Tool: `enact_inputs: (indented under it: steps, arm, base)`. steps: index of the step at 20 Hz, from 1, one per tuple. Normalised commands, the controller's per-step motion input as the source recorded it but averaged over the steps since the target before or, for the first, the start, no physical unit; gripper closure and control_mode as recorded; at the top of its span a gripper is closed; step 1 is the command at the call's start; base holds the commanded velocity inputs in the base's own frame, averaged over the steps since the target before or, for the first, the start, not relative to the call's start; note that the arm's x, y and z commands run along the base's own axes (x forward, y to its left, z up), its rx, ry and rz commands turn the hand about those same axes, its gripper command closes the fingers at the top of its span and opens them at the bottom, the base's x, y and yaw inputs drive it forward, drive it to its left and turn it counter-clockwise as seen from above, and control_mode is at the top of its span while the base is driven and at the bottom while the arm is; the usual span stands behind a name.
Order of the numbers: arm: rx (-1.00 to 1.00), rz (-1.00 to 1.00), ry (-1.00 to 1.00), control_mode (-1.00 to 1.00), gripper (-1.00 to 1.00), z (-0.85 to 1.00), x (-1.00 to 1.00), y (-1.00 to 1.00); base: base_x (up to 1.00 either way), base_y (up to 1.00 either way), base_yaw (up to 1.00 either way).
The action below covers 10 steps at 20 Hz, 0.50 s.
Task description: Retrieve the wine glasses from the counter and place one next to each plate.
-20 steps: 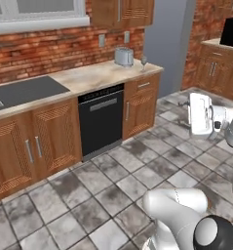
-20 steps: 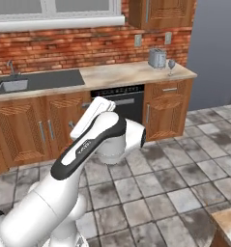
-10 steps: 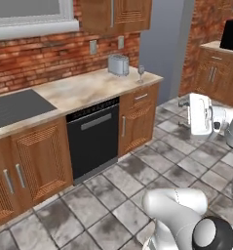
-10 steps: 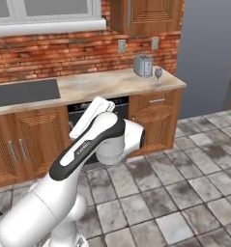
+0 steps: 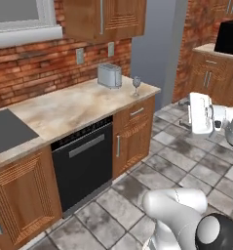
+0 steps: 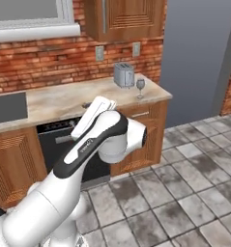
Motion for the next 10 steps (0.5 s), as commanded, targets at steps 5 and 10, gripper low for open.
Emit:
enact_inputs:
  steps: [5,10]
  arm:
    - [0.00,0.00,0.00,1.00,-1.00,0.00,0.00,0.00]
    - [0.00,0.00,0.00,1.00,-1.00,0.00,0.00,0.00]
  base:
    - [1.00,-0.04,-0.19]
    - [1.00,-0.39,-0.18]
